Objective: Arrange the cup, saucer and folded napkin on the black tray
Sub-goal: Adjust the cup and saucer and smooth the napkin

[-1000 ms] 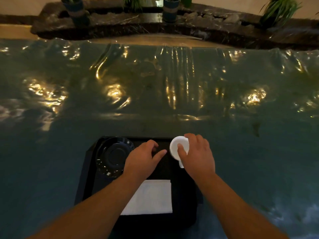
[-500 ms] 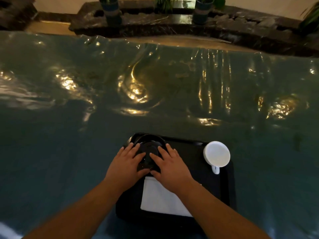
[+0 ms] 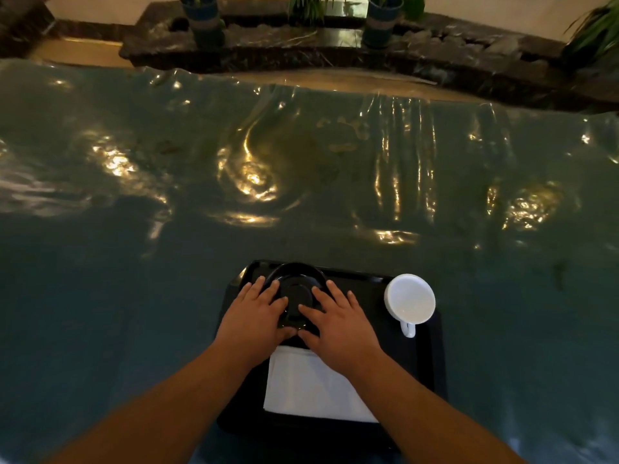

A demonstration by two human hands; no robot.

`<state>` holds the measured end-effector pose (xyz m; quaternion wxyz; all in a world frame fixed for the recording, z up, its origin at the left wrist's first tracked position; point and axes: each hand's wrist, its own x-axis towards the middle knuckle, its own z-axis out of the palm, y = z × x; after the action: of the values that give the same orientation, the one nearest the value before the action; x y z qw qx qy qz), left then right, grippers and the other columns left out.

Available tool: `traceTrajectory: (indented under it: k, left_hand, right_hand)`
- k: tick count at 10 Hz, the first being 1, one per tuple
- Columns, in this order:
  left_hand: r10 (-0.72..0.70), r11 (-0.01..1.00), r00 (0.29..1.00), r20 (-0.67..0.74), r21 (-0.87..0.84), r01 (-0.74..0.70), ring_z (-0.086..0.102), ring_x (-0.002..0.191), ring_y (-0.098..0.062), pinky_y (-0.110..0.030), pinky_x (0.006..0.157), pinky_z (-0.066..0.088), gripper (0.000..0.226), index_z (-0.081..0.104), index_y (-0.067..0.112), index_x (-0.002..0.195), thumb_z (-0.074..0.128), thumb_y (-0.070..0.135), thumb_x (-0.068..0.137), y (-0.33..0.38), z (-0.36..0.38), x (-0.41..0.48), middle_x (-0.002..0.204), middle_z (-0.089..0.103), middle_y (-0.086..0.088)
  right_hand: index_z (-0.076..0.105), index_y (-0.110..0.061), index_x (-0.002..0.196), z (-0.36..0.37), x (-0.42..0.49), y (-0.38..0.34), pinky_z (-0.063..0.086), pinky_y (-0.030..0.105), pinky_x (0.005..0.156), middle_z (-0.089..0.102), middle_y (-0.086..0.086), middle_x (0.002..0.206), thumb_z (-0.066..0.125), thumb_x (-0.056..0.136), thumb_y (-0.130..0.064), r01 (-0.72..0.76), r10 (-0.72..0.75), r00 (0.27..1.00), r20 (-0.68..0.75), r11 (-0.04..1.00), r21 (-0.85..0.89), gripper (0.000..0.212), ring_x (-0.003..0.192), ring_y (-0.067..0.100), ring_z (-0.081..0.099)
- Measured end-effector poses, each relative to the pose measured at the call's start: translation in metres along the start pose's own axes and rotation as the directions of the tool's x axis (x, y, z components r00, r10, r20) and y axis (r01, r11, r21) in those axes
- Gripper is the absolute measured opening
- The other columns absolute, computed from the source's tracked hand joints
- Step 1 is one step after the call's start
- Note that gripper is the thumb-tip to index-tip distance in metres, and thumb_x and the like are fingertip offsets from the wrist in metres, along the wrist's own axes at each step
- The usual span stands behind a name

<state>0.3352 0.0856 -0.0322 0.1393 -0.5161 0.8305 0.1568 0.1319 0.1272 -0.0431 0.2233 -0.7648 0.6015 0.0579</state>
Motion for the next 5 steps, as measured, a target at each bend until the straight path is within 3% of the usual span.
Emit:
traceTrajectory:
  k: [5]
  left_hand:
    - [0.069, 0.997, 0.997, -0.016, 0.032, -0.068, 0.008, 0.157, -0.031, -0.046, 0.125, 0.003, 0.074, 0.044, 0.029, 0.153, 0.047, 0.072, 0.093, 0.031, 0.0, 0.015, 0.17, 0.023, -0.005]
  right_hand:
    - [0.038, -0.04, 0.156, -0.006, -0.027, 0.022, -0.005, 0.051, 0.123, 0.016, -0.001, 0.174, 0.031, 0.102, -0.067, -0.075, 0.075, 0.997, -0.012, 0.996, 0.038, 0.061, 0.159, 0.024, -0.008]
